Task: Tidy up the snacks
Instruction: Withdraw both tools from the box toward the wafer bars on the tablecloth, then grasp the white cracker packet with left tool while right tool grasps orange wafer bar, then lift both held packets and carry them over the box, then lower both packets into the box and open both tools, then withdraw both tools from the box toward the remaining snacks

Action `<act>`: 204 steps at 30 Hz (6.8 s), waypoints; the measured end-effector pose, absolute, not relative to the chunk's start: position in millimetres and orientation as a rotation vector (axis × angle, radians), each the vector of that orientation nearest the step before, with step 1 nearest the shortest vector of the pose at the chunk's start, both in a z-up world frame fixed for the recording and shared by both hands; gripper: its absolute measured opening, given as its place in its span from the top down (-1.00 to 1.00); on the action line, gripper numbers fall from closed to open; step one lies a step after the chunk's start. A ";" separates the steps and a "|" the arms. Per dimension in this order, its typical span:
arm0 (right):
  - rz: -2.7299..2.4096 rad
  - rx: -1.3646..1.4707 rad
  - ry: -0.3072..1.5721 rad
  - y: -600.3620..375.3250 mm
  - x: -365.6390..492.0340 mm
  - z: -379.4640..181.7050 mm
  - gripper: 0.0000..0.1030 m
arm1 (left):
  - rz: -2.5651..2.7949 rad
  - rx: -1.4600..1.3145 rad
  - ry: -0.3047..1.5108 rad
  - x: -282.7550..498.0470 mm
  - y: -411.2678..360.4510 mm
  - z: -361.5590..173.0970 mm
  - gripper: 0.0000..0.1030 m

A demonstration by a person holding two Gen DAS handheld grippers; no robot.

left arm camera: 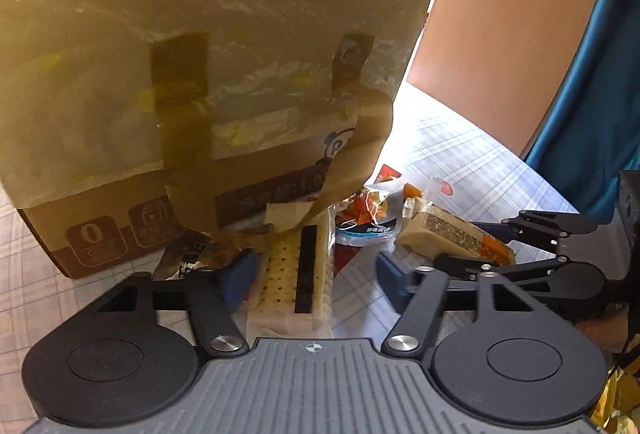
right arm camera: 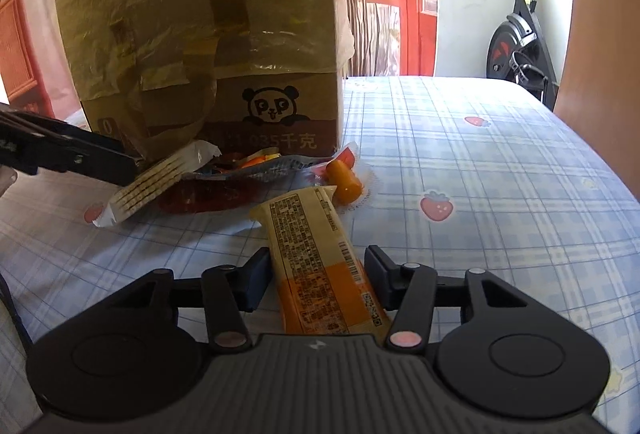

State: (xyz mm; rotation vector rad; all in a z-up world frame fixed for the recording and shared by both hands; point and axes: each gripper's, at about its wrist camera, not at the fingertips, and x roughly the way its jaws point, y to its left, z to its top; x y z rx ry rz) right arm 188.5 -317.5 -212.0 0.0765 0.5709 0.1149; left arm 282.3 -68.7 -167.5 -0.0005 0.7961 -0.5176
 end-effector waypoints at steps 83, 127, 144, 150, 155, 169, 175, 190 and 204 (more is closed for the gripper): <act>0.093 0.040 0.396 -279.6 166.1 -102.0 0.16 | -0.428 -0.096 0.627 229.6 13.3 -102.3 0.01; 0.123 0.044 0.237 -274.8 316.1 23.0 0.16 | -0.367 -0.016 0.410 354.1 -4.2 21.6 0.00; 0.131 0.120 0.331 -290.6 338.2 -17.6 0.16 | -0.350 0.032 0.523 379.4 -7.0 -7.9 0.00; 0.124 0.126 0.334 -290.8 337.4 -17.5 0.13 | -0.351 0.055 0.534 381.6 -10.8 -9.4 -0.02; 0.115 0.122 0.326 -290.3 333.0 -16.3 -0.18 | -0.374 0.053 0.504 376.5 -12.5 -1.9 -0.42; 0.115 0.098 0.277 -283.4 299.3 -3.2 -0.34 | -0.381 0.019 0.484 351.8 -3.9 8.5 -0.51; 0.112 0.085 0.260 -280.5 278.4 -2.5 -0.34 | -0.382 0.006 0.470 333.2 2.1 11.6 -0.60; 0.121 0.079 0.231 -278.7 222.9 -19.6 -0.34 | -0.388 -0.072 0.449 278.7 21.0 -6.6 -0.61; 0.090 0.114 0.280 -286.7 206.4 -67.3 -0.34 | -0.362 -0.152 0.484 246.5 33.3 -47.2 -0.61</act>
